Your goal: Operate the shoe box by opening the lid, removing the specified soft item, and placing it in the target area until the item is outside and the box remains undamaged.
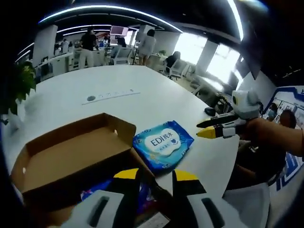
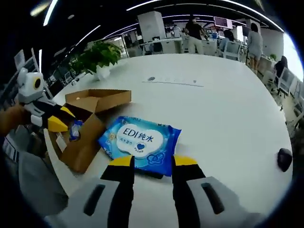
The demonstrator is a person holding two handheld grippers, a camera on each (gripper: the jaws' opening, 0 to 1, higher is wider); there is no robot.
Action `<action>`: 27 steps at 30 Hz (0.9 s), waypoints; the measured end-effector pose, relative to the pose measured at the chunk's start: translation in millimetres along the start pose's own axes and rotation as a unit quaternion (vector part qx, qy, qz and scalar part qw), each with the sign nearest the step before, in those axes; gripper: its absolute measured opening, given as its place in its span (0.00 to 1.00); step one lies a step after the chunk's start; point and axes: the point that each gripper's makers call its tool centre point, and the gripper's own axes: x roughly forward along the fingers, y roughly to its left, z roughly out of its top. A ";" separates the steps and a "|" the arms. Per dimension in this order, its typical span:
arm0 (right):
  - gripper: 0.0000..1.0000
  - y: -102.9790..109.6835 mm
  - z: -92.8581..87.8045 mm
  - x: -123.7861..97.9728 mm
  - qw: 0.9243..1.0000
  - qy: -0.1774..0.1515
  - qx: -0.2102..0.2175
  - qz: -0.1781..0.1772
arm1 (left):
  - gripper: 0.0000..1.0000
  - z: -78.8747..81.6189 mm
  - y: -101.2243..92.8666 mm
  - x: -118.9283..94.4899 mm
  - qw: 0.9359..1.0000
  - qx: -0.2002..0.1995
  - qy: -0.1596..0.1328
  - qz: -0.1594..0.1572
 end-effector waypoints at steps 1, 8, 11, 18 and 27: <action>0.29 2.3 2.2 -1.2 1.000 -0.002 -0.008 0.002 | 0.28 -2.1 2.5 -2.2 1.000 0.001 0.001 0.002; 0.29 34.9 18.3 -7.4 0.997 -0.005 -0.063 0.036 | 0.31 -21.6 20.9 -18.0 0.999 0.027 0.018 0.019; 0.29 50.8 24.9 -6.7 0.994 -0.005 -0.092 0.054 | 0.31 -30.4 27.5 -22.1 0.998 0.041 0.029 0.024; 0.27 92.0 33.4 4.8 0.982 0.005 -0.164 0.091 | 0.30 -46.4 42.1 -24.4 0.996 0.060 0.052 0.027; 0.24 135.1 37.4 31.3 0.963 0.023 -0.236 0.130 | 0.27 -60.0 47.4 -17.7 0.993 0.083 0.088 0.004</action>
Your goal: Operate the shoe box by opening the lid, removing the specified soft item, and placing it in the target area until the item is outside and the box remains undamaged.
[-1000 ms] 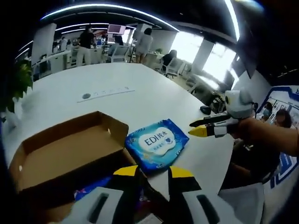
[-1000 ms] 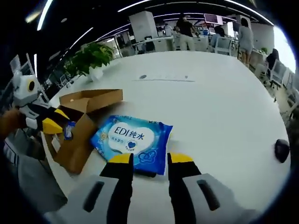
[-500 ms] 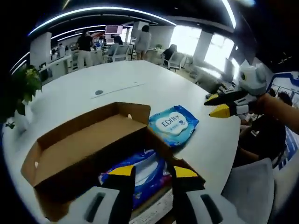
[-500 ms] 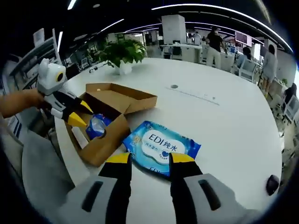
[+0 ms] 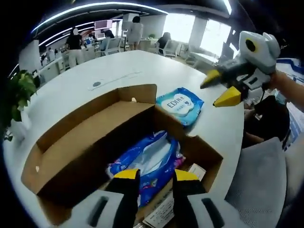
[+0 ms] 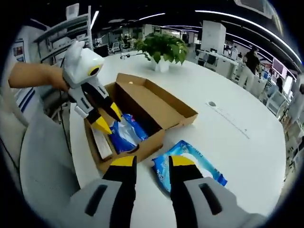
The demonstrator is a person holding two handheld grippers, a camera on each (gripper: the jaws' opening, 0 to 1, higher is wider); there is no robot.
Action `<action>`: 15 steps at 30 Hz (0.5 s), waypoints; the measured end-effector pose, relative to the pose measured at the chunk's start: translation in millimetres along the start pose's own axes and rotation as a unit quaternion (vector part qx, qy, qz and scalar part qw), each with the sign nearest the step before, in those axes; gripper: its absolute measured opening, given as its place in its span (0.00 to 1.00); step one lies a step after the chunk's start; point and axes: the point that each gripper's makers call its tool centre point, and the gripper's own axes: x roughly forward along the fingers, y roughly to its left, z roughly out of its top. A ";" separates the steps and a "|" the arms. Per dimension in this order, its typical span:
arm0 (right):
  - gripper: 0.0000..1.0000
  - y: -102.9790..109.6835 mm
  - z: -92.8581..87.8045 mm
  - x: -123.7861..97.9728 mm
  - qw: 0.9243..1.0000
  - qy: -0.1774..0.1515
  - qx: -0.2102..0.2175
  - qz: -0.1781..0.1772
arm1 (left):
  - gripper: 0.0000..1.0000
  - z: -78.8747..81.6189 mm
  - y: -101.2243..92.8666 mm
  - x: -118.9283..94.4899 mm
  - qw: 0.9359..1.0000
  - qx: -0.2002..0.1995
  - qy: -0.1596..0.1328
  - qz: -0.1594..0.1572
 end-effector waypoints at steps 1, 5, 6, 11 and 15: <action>0.24 2.1 1.5 3.9 1.000 0.001 -0.003 0.004 | 0.27 0.3 -0.2 0.9 1.000 0.003 0.000 -0.001; 0.22 12.0 7.8 21.6 1.000 0.006 -0.014 0.023 | 0.27 2.0 0.0 8.0 1.000 0.029 0.008 -0.005; 0.22 14.2 8.7 25.3 0.999 0.008 -0.016 0.027 | 0.26 3.4 -1.1 9.9 0.999 0.036 0.011 -0.009; 0.20 22.6 9.3 44.3 0.998 0.023 -0.030 0.045 | 0.22 8.0 -4.8 16.4 0.998 0.058 0.028 -0.026; 0.19 24.4 8.3 57.4 0.997 0.036 -0.044 0.048 | 0.22 3.5 -4.4 22.4 0.995 0.075 0.052 -0.039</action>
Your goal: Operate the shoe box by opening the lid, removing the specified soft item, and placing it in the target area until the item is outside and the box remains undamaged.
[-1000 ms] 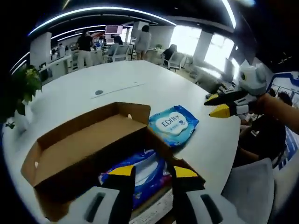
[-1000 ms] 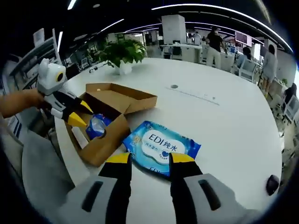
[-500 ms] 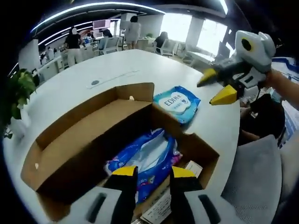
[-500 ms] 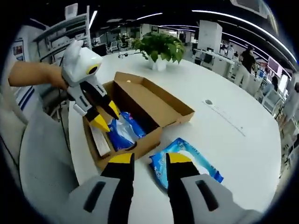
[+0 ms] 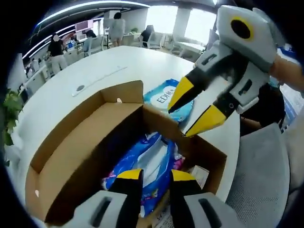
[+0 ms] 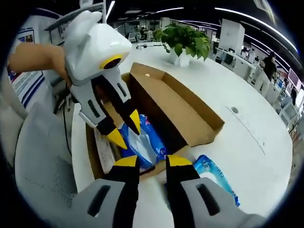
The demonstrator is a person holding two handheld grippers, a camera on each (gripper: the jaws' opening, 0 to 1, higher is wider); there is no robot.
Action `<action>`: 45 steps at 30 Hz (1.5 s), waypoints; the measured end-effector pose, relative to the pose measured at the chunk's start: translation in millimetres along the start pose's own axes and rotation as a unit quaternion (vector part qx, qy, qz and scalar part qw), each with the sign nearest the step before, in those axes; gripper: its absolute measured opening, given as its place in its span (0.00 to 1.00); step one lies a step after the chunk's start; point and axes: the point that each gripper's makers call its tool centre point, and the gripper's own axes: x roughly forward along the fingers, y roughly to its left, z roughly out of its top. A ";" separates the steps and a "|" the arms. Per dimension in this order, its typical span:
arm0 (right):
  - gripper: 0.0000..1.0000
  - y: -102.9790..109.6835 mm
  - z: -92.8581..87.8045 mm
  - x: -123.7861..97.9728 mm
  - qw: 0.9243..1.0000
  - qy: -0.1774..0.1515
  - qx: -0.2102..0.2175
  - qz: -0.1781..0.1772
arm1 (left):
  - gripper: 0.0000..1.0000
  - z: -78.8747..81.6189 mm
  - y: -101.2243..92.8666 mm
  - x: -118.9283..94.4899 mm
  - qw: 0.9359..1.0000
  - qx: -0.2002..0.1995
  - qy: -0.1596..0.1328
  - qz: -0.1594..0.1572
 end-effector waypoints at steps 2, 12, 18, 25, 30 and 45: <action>0.17 0.0 2.5 4.4 1.000 -0.001 -0.002 0.001 | 0.22 -3.3 -0.6 2.1 1.000 0.007 0.013 -0.006; 0.10 -0.4 8.6 35.4 1.000 0.010 0.004 0.000 | 0.19 -12.3 -2.5 6.8 0.998 0.054 0.040 -0.018; 0.09 1.5 6.6 50.1 1.000 0.028 0.003 0.001 | 0.11 -14.8 3.7 5.0 0.999 0.026 0.042 -0.014; 0.02 -1.3 0.7 62.9 0.998 0.054 -0.015 -0.012 | 0.04 -16.4 5.6 1.6 0.999 0.009 0.030 -0.013; 0.00 7.5 6.8 60.1 0.999 0.045 -0.020 -0.001 | 0.01 -16.1 8.5 -3.1 1.000 0.000 0.021 -0.005; 0.00 19.9 41.2 34.1 0.999 -0.004 -0.052 0.006 | 0.00 -6.7 10.2 -39.0 0.999 -0.034 -0.007 0.019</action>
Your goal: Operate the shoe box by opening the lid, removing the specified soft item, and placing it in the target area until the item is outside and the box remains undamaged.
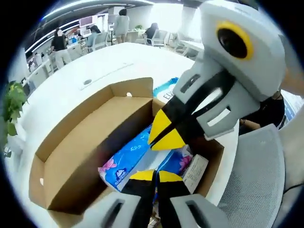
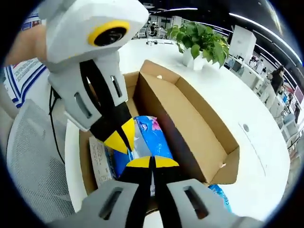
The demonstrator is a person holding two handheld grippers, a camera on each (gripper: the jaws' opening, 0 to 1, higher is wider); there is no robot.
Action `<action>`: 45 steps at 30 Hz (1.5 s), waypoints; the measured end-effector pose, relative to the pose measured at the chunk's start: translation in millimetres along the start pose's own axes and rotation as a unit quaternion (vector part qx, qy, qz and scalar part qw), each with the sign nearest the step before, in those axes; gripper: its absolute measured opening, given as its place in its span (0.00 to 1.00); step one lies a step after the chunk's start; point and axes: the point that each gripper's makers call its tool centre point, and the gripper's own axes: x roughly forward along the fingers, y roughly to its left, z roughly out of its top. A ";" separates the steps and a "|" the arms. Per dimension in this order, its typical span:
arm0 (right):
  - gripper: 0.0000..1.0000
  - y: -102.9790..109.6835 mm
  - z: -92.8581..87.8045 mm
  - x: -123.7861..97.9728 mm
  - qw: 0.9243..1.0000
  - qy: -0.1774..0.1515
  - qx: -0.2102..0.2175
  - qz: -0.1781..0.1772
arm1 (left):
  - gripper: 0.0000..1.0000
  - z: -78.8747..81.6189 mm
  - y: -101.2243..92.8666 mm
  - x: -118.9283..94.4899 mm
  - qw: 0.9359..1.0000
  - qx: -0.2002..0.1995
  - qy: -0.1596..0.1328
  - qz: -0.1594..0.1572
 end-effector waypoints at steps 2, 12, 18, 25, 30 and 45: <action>0.00 -0.5 5.2 -5.1 1.000 -0.006 0.000 -0.001 | 0.00 4.0 -0.2 -7.4 1.000 0.003 -0.005 0.004; 0.00 -0.4 34.3 -48.9 0.999 -0.045 -0.011 -0.001 | 0.00 33.4 -14.0 -45.2 0.999 0.017 -0.027 0.010; 0.00 -1.1 35.8 -74.2 0.999 -0.048 -0.021 -0.004 | 0.00 54.9 -35.6 -57.7 0.998 0.039 -0.041 -0.004; 0.00 -6.0 27.5 -106.9 0.999 -0.044 -0.025 -0.013 | 0.00 80.3 -66.2 -60.2 0.996 0.065 -0.050 -0.033; 0.00 -12.2 14.7 -128.4 0.999 -0.040 -0.021 -0.011 | 0.00 97.4 -87.2 -54.5 0.994 0.086 -0.050 -0.052; 0.00 -45.4 -46.2 -177.9 1.000 -0.009 0.004 -0.012 | 0.00 148.0 -137.9 -12.8 0.985 0.124 -0.058 -0.102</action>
